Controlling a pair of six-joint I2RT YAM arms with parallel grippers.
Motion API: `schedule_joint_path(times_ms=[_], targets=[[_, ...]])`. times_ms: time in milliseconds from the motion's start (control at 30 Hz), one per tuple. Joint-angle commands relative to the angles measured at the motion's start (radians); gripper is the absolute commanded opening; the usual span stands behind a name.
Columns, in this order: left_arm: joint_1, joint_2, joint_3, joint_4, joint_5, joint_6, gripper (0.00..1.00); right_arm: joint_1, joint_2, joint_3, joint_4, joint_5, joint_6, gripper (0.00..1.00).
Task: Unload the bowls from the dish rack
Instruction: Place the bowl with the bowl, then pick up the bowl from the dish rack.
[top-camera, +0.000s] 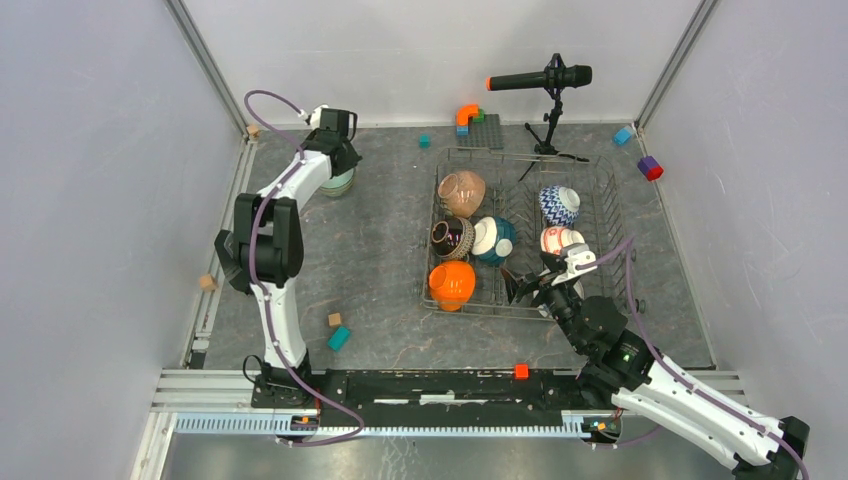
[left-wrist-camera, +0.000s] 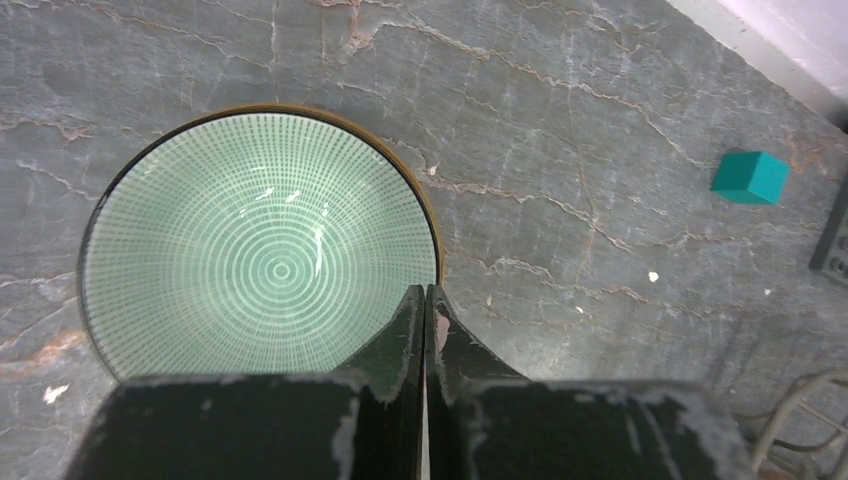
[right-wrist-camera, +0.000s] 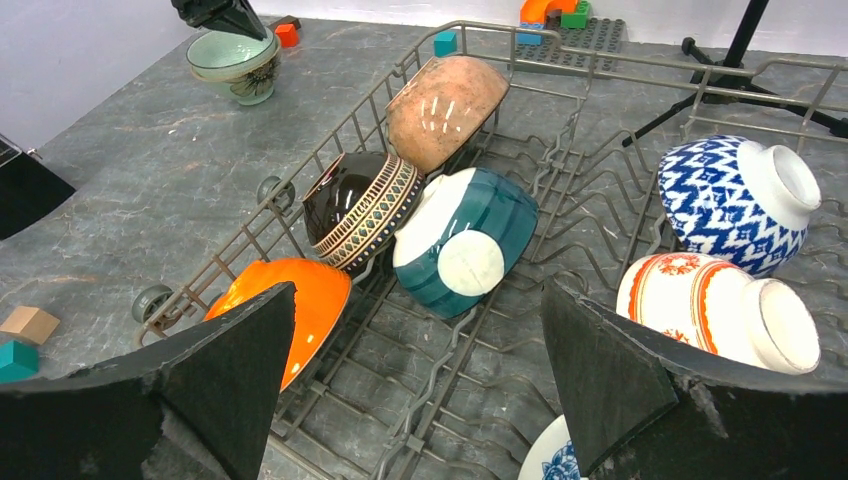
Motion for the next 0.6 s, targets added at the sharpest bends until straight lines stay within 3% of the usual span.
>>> schedule_joint_path(times_ms=[0,133,300,400,467,567], targets=[[-0.003,-0.176,-0.020,0.026,0.015,0.010,0.04,0.000,0.001,0.002,0.026,0.019,-0.008,0.97],[-0.002,-0.319,-0.099,0.038,0.041,-0.049,0.19,0.000,0.010,0.002,0.036,0.025,0.001,0.98],[-0.078,-0.526,-0.245,0.056,0.064,-0.076,0.60,-0.001,0.007,-0.015,0.081,0.057,0.064,0.98],[-0.168,-0.646,-0.330,0.053,0.052,-0.006,0.72,0.000,0.031,0.008,0.098,0.025,0.065,0.98],[-0.194,-0.719,-0.400,0.053,0.104,0.024,0.76,0.000,0.087,0.078,0.061,0.005,0.059,0.98],[-0.207,-0.834,-0.506,0.050,0.129,0.035,0.90,0.000,0.191,0.187,0.003,-0.015,0.050,0.98]])
